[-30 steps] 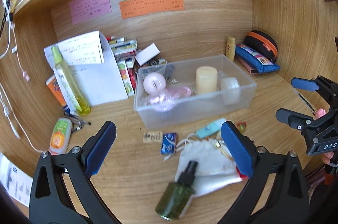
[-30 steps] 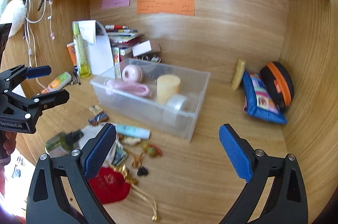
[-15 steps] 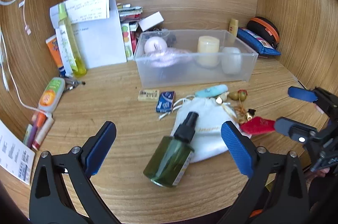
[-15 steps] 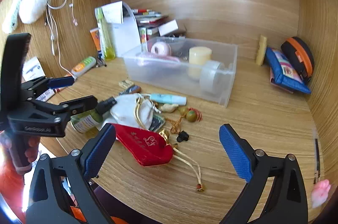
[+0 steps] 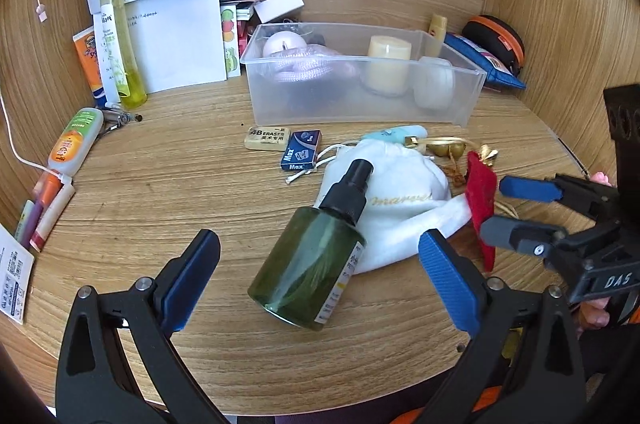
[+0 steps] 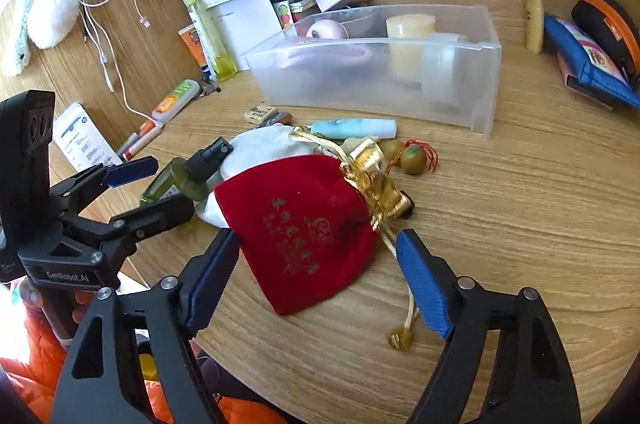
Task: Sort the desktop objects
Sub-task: 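Grasp the green spray bottle with the left gripper while the right gripper grasps the red pouch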
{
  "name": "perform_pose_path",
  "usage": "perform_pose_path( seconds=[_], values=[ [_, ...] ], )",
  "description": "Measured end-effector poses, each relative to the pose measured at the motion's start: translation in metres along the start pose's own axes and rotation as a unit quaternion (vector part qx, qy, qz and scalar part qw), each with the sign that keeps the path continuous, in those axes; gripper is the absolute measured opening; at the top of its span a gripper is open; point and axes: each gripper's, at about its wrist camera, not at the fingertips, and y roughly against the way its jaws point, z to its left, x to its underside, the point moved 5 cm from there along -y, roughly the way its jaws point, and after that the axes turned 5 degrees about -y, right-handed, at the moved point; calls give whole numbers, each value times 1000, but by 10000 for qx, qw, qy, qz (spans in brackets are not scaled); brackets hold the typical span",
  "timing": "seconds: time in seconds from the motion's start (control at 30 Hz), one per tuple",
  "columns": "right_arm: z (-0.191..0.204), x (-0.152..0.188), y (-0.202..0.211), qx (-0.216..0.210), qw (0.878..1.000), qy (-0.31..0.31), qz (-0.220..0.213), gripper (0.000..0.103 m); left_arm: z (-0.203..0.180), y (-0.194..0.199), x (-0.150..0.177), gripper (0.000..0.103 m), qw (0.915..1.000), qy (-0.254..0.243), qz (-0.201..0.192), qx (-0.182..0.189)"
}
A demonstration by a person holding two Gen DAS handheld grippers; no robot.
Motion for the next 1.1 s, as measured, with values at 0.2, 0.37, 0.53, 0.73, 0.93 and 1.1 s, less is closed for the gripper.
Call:
perform_pose_path(
  seconds=[0.2, 0.37, 0.53, 0.73, 0.93, 1.1],
  values=[
    [5, -15, -3, 9, 9994, 357, 40, 80, 2, -3, 0, 101, 10000, -35, 1, 43],
    [4, -17, -18, -91, 9988, 407, 254, 80, 5, -10, -1, 101, 10000, -17, 48, 77],
    [11, -10, -25, -179, 9972, 622, 372, 49, 14, -11, -4, 101, 9999, 94, -93, -44],
    [18, -2, -21, -142, 9954, 888, 320, 32, 19, -11, -4, 99, 9997, 181, -156, -48],
    [12, -4, -10, -145, 9972, 705, 188, 27, 12, -9, 2, 86, 10000, -20, -80, 0],
    [8, -7, 8, -101, 9979, 643, 33, 27, 2, -9, 7, 80, 9997, -243, -40, -76]
  ],
)
